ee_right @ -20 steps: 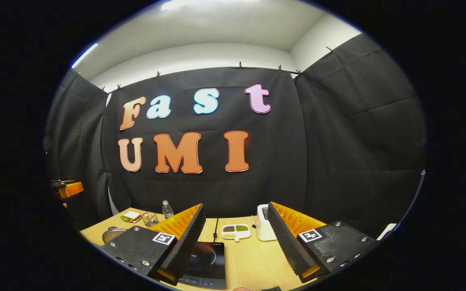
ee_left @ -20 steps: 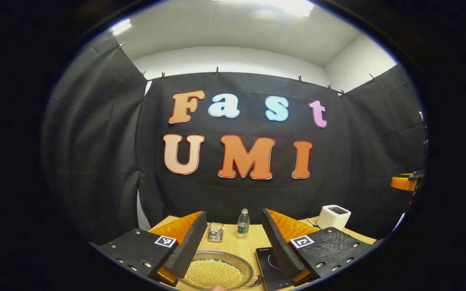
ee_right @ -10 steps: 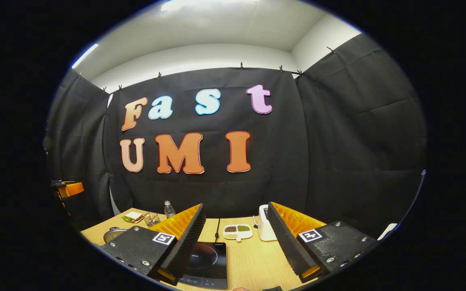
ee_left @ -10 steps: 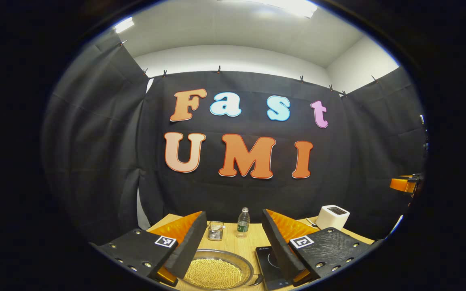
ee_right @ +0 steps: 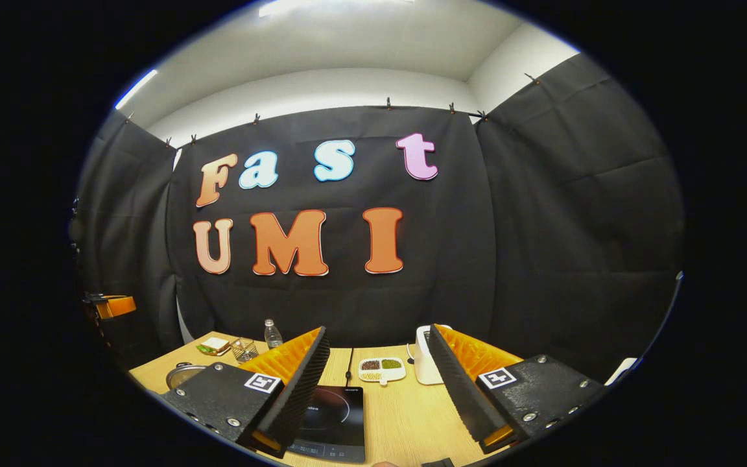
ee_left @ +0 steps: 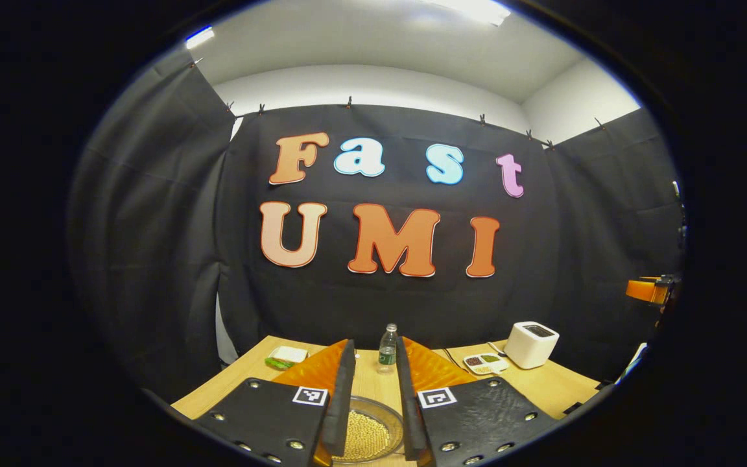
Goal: First push the handle of the pot to place it horizontally, then grasp the pot with both hands and set it on the induction cooktop.
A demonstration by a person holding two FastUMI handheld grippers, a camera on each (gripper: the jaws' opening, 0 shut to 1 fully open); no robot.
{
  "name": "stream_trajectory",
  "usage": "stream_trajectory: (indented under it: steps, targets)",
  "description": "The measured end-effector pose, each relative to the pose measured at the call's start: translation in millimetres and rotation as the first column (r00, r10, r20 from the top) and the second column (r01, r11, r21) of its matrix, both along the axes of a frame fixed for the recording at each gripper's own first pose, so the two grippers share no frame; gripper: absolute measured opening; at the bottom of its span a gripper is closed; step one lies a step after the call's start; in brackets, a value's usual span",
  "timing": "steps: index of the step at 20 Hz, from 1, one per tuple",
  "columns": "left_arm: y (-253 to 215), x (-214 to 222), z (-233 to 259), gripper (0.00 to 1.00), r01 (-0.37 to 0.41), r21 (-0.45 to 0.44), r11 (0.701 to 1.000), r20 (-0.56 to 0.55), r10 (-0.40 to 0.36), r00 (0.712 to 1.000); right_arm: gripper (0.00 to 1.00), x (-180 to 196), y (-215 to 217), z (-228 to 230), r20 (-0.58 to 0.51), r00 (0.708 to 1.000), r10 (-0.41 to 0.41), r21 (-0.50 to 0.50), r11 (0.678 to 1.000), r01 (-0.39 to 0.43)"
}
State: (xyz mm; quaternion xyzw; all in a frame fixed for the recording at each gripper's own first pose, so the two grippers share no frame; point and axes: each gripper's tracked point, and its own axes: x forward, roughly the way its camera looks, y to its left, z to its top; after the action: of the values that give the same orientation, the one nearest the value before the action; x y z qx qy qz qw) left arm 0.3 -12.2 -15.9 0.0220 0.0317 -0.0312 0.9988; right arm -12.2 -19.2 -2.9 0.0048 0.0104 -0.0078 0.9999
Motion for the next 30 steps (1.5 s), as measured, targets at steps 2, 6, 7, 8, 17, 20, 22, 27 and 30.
stream_trajectory:
  steps: [2,6,7,8,17,20,22,27,30]
  targets:
    - [-5.6,2.0,-6.3,0.2,0.022,-0.001,1.0,-0.015,-0.022,1.0,0.95,0.2,-0.7,-1.2,-0.001,1.0,-0.001,0.002,1.0,0.001]
    - [-7.3,2.3,-20.8,0.03,0.039,0.003,0.999,-0.05,-0.039,0.998,0.95,0.3,0.4,-3.8,-0.008,1.0,0.001,0.01,1.0,0.0]
    - [-7.3,1.7,-24.3,0.03,0.043,0.005,0.999,-0.057,-0.043,0.997,0.95,-0.6,-0.3,-4.9,-0.01,1.0,0.001,0.01,1.0,-0.001]
    - [-7.8,0.7,-27.9,0.03,0.047,0.005,0.999,-0.065,-0.047,0.997,0.95,-0.2,-0.7,-5.0,-0.011,1.0,0.001,0.01,1.0,0.0]
    - [-8.3,-13.0,-90.7,0.04,0.09,0.031,0.995,-0.211,-0.082,0.974,0.95,-2.4,5.3,-5.5,-0.013,1.0,0.005,0.005,1.0,-0.005]
    - [-4.2,-18.9,-117.4,0.04,0.09,0.039,0.995,-0.271,-0.076,0.96,0.95,-2.0,5.4,-5.9,-0.014,1.0,0.006,0.003,1.0,-0.006]
    - [-4.6,-23.0,-135.5,0.03,0.094,0.035,0.995,-0.31,-0.078,0.948,0.95,-1.1,7.3,-7.0,-0.016,1.0,0.005,0.002,1.0,-0.005]
    - [-7.4,-40.0,-176.9,0.04,0.122,0.028,0.992,-0.397,-0.101,0.912,0.95,-2.7,10.1,-10.8,-0.025,1.0,0.006,-0.006,1.0,-0.006]
    - [-5.1,-51.8,-200.5,0.04,0.123,0.009,0.992,-0.451,-0.106,0.886,0.95,-2.2,11.4,-11.4,-0.026,1.0,0.006,-0.015,1.0,-0.006]
